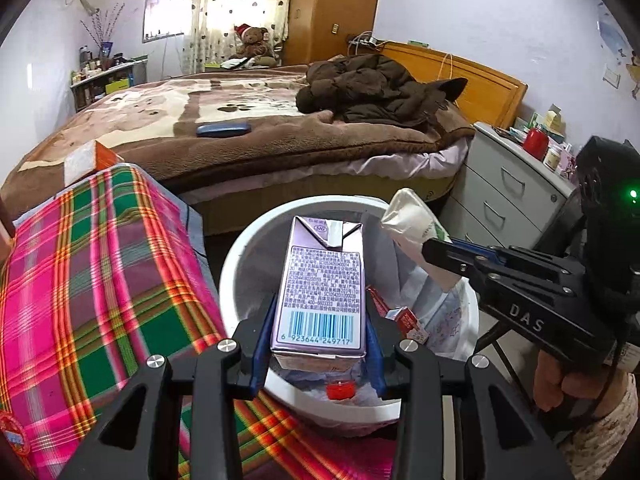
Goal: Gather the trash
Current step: 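Open both tools over the white bin, dropping the milk carton and cloth bag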
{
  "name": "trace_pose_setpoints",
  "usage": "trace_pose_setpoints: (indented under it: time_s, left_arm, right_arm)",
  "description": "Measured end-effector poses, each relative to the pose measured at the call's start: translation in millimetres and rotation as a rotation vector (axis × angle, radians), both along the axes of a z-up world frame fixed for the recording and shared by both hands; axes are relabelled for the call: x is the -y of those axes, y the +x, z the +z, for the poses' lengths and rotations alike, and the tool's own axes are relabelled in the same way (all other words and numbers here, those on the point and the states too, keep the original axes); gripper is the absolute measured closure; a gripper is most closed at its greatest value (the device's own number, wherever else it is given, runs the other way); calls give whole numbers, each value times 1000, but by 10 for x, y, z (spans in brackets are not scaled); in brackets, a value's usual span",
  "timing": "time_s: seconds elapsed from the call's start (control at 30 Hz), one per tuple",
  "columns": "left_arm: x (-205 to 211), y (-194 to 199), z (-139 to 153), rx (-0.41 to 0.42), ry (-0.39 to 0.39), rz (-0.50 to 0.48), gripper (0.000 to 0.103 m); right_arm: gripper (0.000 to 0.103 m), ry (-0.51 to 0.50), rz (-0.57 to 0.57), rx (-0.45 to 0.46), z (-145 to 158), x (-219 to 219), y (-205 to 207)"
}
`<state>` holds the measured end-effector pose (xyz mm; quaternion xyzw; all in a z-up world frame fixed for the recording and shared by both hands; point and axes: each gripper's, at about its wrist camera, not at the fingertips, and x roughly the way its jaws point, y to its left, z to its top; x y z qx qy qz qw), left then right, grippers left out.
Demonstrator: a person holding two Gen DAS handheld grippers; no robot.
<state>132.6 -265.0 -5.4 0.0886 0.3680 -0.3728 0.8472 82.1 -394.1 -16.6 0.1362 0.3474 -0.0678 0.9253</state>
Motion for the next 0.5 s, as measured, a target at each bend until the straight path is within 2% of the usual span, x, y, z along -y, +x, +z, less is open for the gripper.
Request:
trace_pose_setpoints:
  time_s: [0.1, 0.17, 0.27, 0.33, 0.5]
  left_arm:
    - [14, 11, -25, -5, -1, 2, 55]
    - [-11, 18, -27, -10, -10, 7, 37]
    - [-55, 30, -13, -13, -21, 13, 36]
    - [-74, 30, -7, -8, -20, 23, 32]
    - [-169, 32, 12, -13, -30, 39, 31]
  right_arm:
    - [93, 10, -12, -18, -34, 37, 8]
    - [92, 10, -12, -29, -49, 42, 18]
    - [77, 3, -11, -44, -64, 19, 34]
    - [57, 8, -2, -40, -62, 1, 21]
    - [56, 1, -1, -27, -23, -42, -5]
